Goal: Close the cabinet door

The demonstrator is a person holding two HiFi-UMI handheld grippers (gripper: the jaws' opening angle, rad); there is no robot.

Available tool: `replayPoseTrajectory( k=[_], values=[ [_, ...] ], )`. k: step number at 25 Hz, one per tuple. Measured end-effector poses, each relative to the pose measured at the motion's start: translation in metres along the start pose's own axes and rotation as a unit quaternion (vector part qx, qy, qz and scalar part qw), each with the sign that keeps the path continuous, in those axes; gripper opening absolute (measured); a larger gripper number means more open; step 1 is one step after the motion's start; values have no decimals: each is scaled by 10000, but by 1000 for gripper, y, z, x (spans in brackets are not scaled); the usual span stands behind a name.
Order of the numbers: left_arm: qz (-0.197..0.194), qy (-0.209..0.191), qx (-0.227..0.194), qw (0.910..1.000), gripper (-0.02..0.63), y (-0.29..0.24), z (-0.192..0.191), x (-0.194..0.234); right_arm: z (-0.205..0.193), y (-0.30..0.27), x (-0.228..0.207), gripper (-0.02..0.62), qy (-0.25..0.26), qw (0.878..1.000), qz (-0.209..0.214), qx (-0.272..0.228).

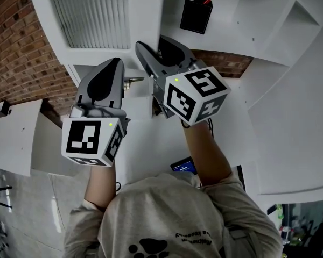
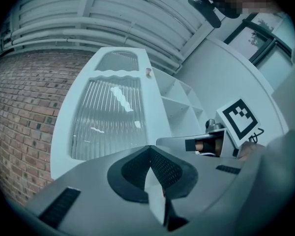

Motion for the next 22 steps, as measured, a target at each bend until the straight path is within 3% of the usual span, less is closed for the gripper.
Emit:
replayPoseTrajectory(
  k=[8, 22],
  values=[
    [-100, -27, 76, 9999, 7, -9, -5, 11, -3, -4, -14, 204, 200, 9965, -815, 43],
    [-313, -58, 244, 9992, 8, -28, -17, 11, -8, -17, -43, 229, 73, 9936, -1117, 144]
  ],
)
Point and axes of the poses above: the fingertips, and each gripper's own axes: y backward along the fingers, x to its left, z out of its top, the point moved 4 cm from there along y, backward along the fingers, and after that the axes turned 11 degrees about z, right-handed, at the moved point
